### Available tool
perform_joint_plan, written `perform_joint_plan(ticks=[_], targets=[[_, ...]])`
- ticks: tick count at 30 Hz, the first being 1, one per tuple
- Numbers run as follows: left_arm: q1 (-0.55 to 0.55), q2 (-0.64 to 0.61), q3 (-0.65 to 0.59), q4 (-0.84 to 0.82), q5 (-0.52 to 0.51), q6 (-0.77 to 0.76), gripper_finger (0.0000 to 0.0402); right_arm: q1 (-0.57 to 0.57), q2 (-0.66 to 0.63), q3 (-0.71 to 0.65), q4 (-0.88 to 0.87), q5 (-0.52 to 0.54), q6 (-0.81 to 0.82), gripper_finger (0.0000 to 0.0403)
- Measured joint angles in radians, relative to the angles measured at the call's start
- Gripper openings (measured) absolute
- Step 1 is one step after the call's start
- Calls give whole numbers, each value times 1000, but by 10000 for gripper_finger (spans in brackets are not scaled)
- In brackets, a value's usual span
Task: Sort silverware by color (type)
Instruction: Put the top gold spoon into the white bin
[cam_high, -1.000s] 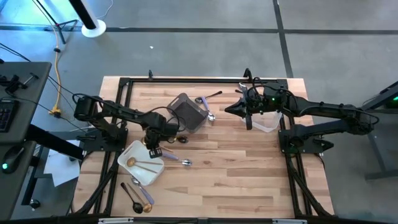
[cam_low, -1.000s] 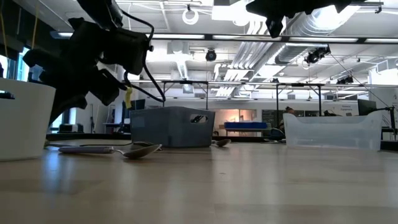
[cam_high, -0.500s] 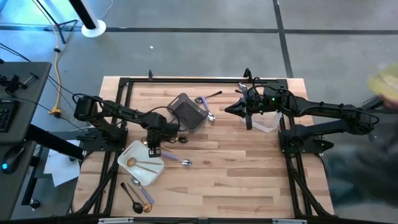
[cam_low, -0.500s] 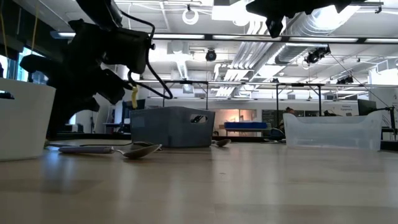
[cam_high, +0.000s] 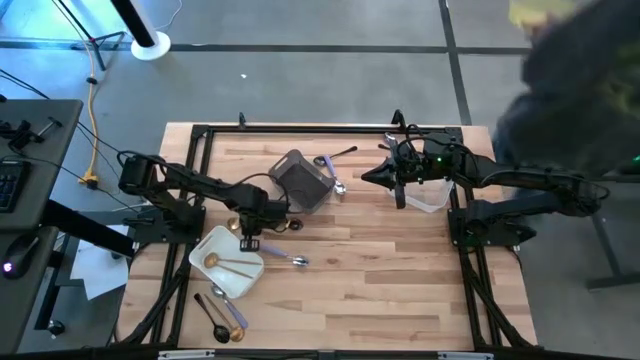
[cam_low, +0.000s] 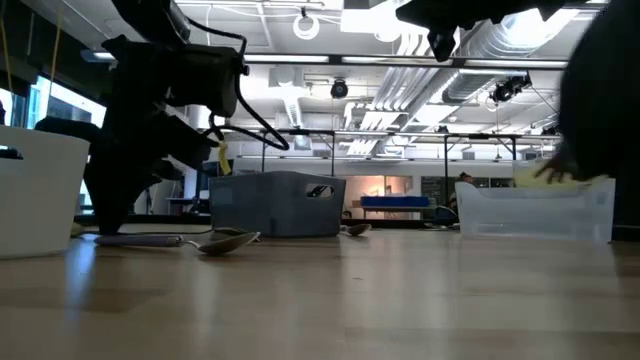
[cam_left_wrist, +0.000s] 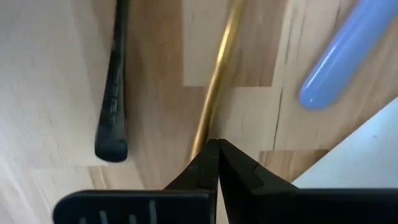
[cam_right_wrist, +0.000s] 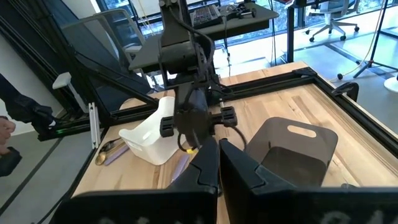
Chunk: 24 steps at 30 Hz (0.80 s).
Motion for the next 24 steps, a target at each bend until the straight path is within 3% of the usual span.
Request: perform_joint_plan(ticks=[18, 24], targets=[[-38, -111, 0, -3, -24, -32, 1, 0, 6, 0, -12, 14, -9, 0], [-5, -87, 0, 0, 52, -131, 1, 2, 36, 0, -23, 69, 25, 0]])
